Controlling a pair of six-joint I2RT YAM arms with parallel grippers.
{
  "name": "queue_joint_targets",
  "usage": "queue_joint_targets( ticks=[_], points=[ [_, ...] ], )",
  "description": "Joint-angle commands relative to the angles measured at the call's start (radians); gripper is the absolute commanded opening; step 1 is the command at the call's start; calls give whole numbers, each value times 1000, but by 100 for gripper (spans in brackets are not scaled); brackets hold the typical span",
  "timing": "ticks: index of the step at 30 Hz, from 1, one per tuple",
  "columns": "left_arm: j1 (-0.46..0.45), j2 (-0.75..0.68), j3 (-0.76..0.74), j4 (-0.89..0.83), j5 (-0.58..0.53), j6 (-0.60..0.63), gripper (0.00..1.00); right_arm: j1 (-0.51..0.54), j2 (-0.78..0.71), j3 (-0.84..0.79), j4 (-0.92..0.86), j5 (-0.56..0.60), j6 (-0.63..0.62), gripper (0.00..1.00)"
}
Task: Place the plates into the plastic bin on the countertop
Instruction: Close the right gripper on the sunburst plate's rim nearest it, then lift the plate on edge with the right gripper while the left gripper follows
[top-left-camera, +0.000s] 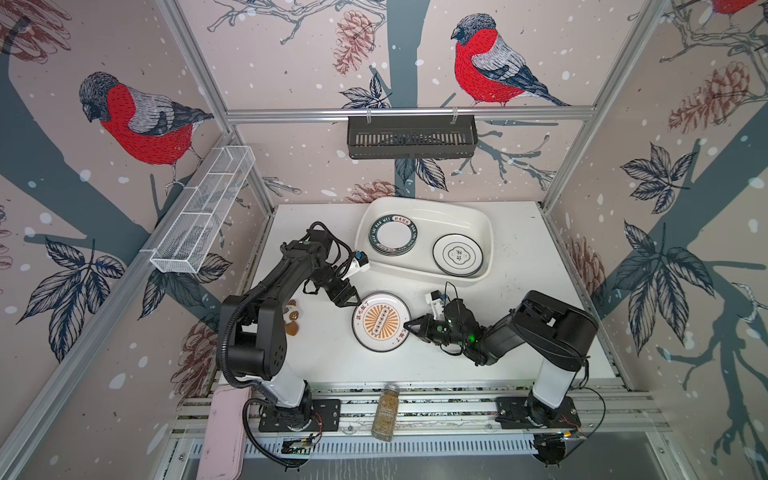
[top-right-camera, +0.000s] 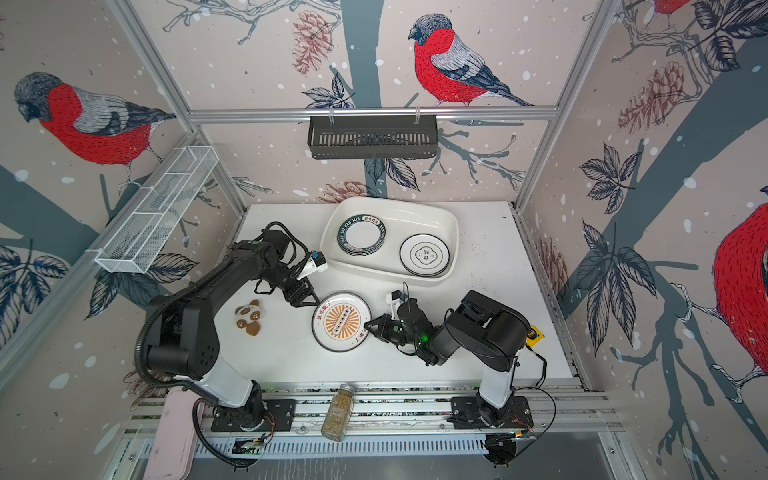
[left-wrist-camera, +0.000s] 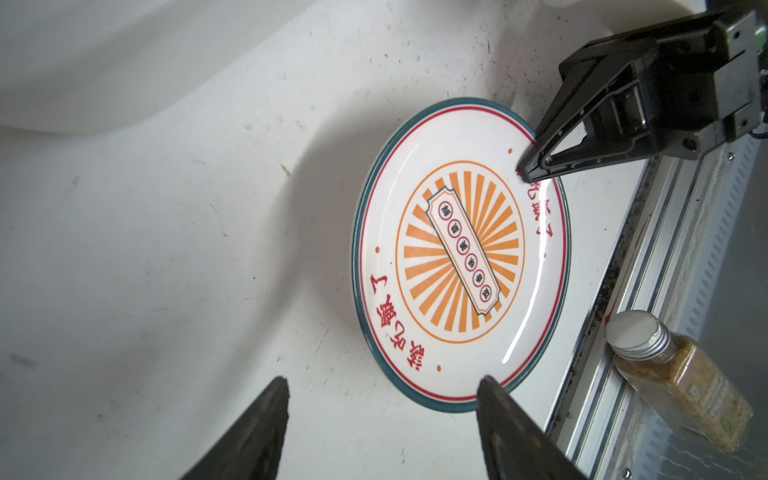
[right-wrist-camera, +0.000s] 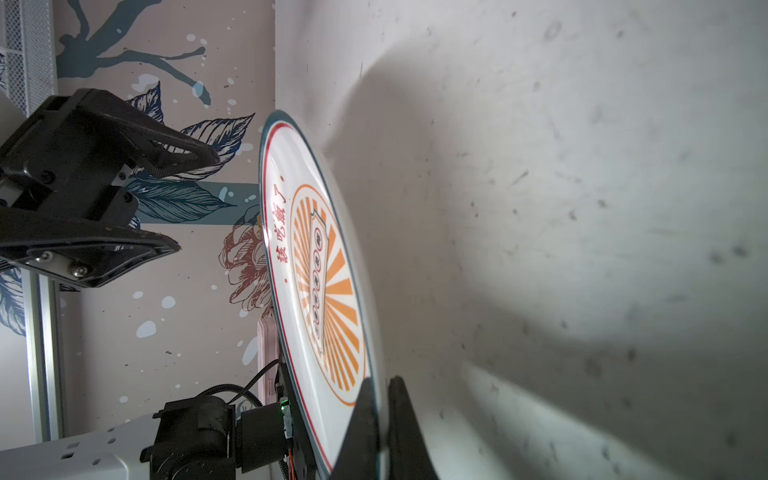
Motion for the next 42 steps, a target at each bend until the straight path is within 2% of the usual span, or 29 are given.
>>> queue_joint_targets(
  ticks=[1,5,8,12,17,20,28,30,32,33,36,42],
  points=[
    [3,-24,51,-62,66,-20,72,4,-30,-2,24,13,-14,3],
    [1,-52,134,-76,109,-75,73,11,-80,-1,-35,21,-41,2],
    [0,-72,203,-69,146,-130,74,12,-122,26,-144,22,-83,2],
    [-7,-116,244,38,163,-256,74,14,-180,35,-219,28,-116,2],
    [-43,-175,293,227,56,-460,75,14,-242,61,-306,0,-158,2],
    [-62,-200,304,329,23,-538,77,14,-282,99,-410,-9,-207,2],
    [-112,-170,377,385,-36,-600,83,-32,-399,154,-600,-36,-299,2],
    [-133,-184,339,433,-126,-583,82,-49,-432,167,-653,-32,-325,2],
    [-188,-240,216,588,-343,-559,82,-75,-468,173,-689,-37,-347,2],
    [-195,-253,182,628,-377,-555,82,-88,-484,172,-701,-43,-352,2],
    [-196,-237,196,620,-342,-580,82,-135,-532,178,-756,-64,-379,2],
    [-205,-160,295,523,-133,-629,81,-236,-644,202,-878,-100,-454,3]
  ],
)
